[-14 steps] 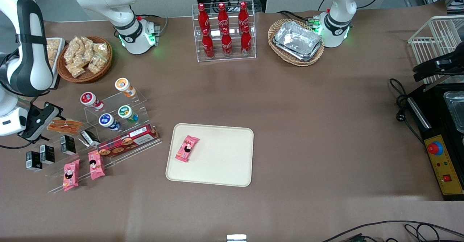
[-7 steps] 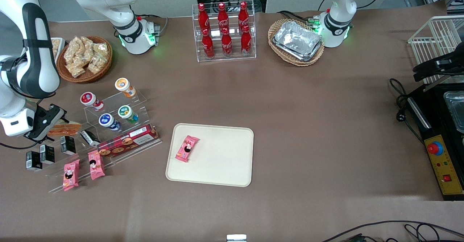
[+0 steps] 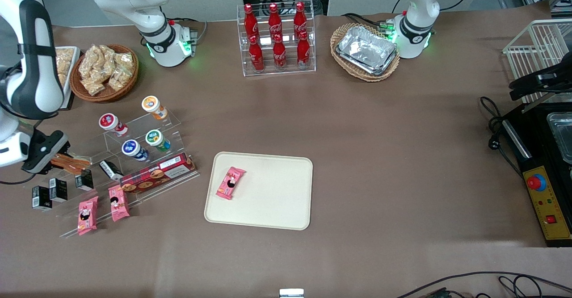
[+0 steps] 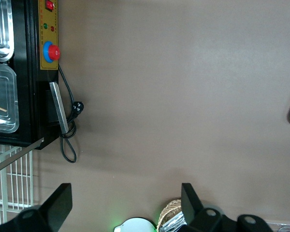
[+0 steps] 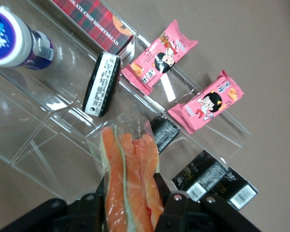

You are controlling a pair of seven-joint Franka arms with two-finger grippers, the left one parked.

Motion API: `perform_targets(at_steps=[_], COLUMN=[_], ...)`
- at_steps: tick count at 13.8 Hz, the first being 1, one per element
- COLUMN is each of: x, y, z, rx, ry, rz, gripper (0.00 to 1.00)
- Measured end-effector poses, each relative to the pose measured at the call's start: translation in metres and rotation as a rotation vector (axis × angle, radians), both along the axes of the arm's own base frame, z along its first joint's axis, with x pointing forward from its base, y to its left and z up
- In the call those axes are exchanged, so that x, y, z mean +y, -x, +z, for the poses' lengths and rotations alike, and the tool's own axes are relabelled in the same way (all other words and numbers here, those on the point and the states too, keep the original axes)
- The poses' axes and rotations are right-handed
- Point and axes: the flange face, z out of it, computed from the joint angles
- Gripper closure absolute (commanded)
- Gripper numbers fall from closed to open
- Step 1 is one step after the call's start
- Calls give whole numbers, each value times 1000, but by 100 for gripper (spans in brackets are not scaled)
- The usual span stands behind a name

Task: Place sandwich on tray
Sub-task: 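Lift the sandwich from the rack and carry it over the cream tray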

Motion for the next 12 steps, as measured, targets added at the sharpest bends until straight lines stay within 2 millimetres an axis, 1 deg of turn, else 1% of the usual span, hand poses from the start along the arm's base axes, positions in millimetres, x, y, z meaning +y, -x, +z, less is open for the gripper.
perform_targets(at_steps=[2, 4, 5, 6, 7, 8, 10, 12], x=[2, 11, 22, 38, 60, 87, 148, 211], y=[-9, -19, -25, -31, -38, -45, -60, -74], z=[27, 54, 63, 70, 76, 83, 91, 90], rx=[6, -6, -17, -26, -31, -37, -53, -63], ry=[-8, -12, -14, -18, -23, -29, -39, -67], rz=[-2, 1, 5, 5, -3, -19, -36, -32], gripper=[95, 95, 95, 95, 95, 95, 94, 94])
